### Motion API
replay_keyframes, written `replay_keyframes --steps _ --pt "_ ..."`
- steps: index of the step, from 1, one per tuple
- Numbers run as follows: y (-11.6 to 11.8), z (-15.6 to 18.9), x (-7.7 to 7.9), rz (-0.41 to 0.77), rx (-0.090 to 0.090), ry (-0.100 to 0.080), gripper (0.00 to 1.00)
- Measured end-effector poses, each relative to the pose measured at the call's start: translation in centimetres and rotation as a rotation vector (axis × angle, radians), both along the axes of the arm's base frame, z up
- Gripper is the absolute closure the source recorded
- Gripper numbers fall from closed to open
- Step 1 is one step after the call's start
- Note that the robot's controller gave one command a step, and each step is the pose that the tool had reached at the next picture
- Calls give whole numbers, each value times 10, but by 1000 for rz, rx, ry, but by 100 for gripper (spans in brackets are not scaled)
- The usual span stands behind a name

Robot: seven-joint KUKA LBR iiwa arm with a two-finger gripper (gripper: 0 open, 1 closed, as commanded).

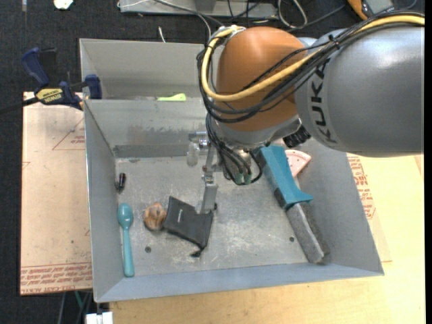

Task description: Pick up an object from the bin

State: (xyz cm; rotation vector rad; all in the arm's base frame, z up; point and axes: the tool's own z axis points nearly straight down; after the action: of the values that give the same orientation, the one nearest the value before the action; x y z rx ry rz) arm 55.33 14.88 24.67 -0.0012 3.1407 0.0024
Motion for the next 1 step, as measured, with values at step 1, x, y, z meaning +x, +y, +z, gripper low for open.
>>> replay_keyframes --steps 1 --pt "-6 -91 -14 -3 2 -2 0"
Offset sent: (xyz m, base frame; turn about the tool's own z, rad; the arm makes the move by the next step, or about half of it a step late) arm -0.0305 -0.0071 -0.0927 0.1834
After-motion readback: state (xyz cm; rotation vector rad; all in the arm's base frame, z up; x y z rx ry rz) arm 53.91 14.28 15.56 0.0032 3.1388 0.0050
